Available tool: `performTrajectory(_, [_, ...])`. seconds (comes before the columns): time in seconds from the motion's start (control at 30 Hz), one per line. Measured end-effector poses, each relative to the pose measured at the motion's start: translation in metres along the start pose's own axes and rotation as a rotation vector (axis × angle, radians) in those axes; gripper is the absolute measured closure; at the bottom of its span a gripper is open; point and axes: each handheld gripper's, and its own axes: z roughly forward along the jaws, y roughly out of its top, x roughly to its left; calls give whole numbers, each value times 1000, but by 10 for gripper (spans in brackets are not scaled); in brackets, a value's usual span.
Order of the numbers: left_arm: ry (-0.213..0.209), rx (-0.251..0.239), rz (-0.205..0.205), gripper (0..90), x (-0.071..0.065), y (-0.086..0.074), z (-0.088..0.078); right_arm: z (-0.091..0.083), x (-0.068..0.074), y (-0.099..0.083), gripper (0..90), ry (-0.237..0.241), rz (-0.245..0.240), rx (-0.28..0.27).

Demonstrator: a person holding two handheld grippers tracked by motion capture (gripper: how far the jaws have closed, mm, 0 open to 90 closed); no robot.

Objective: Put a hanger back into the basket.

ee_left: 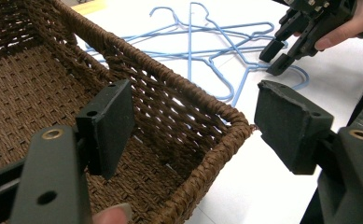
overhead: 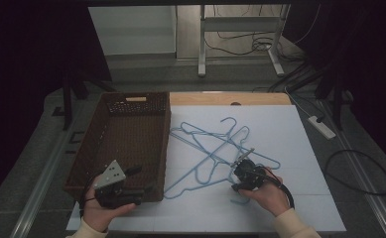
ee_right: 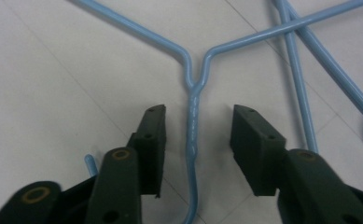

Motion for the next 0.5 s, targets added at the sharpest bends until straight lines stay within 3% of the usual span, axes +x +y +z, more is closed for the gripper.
performTrajectory(0.3, [3, -3, 5, 284, -1, 1, -2, 0, 2, 3, 849, -1, 49, 25])
performTrajectory(0.5, [4, -4, 7, 283, -1, 1, -3, 0, 0, 3, 858, 14, 62, 24])
